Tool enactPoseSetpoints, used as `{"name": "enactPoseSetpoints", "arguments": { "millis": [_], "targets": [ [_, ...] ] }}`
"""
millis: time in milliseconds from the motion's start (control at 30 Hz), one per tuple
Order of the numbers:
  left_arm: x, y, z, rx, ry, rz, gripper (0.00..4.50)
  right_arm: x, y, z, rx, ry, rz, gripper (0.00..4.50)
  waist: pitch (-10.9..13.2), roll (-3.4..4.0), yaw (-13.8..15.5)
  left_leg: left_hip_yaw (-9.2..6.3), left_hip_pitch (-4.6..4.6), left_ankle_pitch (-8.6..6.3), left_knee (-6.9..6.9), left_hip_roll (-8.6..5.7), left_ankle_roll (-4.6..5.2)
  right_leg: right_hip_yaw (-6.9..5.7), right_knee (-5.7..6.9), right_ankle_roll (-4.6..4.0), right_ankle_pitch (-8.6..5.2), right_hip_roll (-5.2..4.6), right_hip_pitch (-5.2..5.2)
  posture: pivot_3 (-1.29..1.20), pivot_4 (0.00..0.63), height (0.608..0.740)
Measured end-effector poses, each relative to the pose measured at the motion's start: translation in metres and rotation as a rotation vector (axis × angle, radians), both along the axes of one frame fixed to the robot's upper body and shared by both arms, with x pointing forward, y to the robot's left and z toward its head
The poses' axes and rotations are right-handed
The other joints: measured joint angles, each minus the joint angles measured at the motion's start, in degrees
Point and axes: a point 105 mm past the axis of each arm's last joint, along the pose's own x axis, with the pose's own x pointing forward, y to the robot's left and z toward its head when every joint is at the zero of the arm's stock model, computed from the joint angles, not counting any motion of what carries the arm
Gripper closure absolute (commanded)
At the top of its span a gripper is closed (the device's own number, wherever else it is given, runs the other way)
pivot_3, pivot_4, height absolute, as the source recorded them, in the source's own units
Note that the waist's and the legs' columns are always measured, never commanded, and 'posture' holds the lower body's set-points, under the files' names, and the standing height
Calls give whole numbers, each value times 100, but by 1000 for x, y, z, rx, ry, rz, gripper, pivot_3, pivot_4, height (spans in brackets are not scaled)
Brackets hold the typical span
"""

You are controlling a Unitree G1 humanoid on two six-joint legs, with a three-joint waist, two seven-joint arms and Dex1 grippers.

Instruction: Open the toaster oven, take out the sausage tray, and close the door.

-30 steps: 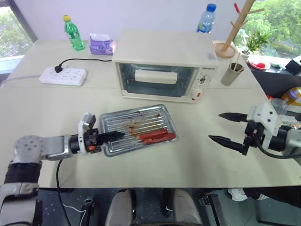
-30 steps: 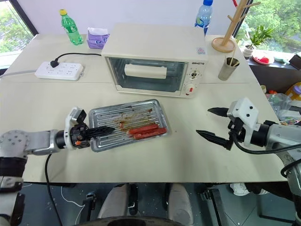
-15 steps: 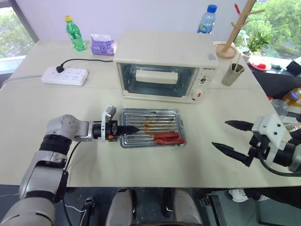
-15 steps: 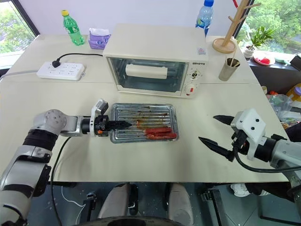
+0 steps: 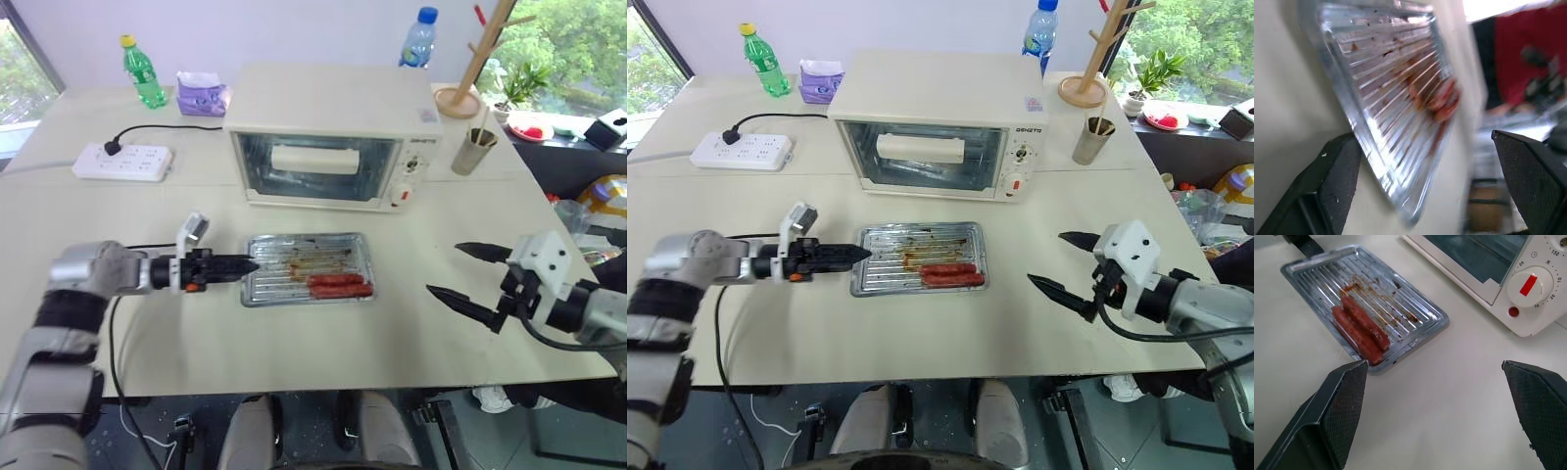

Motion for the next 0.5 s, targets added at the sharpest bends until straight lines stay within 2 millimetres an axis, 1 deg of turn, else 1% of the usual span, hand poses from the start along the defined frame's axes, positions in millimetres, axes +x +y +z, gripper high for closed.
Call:
{"name": "enactPoseSetpoints", "arguments": {
  "millis": [100, 133, 167, 200, 233, 267, 367, 433, 500],
  "targets": [
    [-14, 28, 1, 218, -223, -52, 90, 6, -2, 0, -11, 23, 35, 0, 1, 7, -30, 8, -2, 0, -5, 6, -1, 8, 3, -6, -1, -2, -13, 0, 150, 722],
    [-18, 41, 3, 290, -278, -61, 90, 7, -4, 2, -18, 34, 50, 0, 2, 7, -29, 12, -6, 0, -5, 9, -1, 10, 5, -11, -3, -2, -23, 0, 150, 722],
    [-21, 52, 9, 348, -327, -65, 90, 8, -6, 3, -27, 52, 64, 0, 6, 7, -5, 10, -14, 0, -5, 8, -1, 9, 5, -12, -4, -2, -31, 0, 150, 722],
    [-21, 57, 18, 382, -387, -74, 90, 8, -8, 4, -28, 69, 81, 0, 7, 8, 30, 9, -15, 0, -3, 7, -1, 8, 5, -13, -5, -4, -31, 0, 150, 722],
    [-21, 59, 29, 400, -442, -87, 90, 8, -8, 6, -26, 76, 100, 0, 9, 10, 74, 6, -18, 0, -3, 6, -1, 5, 4, -13, -5, -9, -30, 0, 150, 722],
    [-23, 59, 44, 418, -514, -120, 90, 8, -5, 11, -20, 90, 138, 0, 13, 16, 138, 11, -19, -1, -2, 6, -2, 6, -1, -13, -5, -13, -32, 0, 150, 722],
    [-33, 57, 77, 438, -626, -196, 90, 6, -3, 21, -16, 138, 215, 0, 17, 19, 176, 15, -38, -1, 0, -4, -1, 5, -17, -11, -5, -32, -34, 0, 150, 722],
    [-39, 53, 96, 442, -689, -232, 90, 6, -4, 29, -19, 146, 245, 0, 17, 20, 165, 21, -43, -6, 1, -12, 8, 5, -24, -9, -3, -39, -33, 0, 150, 722],
    [-44, 50, 104, 453, -717, -273, 90, 8, -5, 34, -11, 163, 271, 0, 18, 21, 154, 26, -45, -8, 1, -14, 11, 5, -29, -6, -2, -38, -33, 0, 150, 722]
  ]
}}
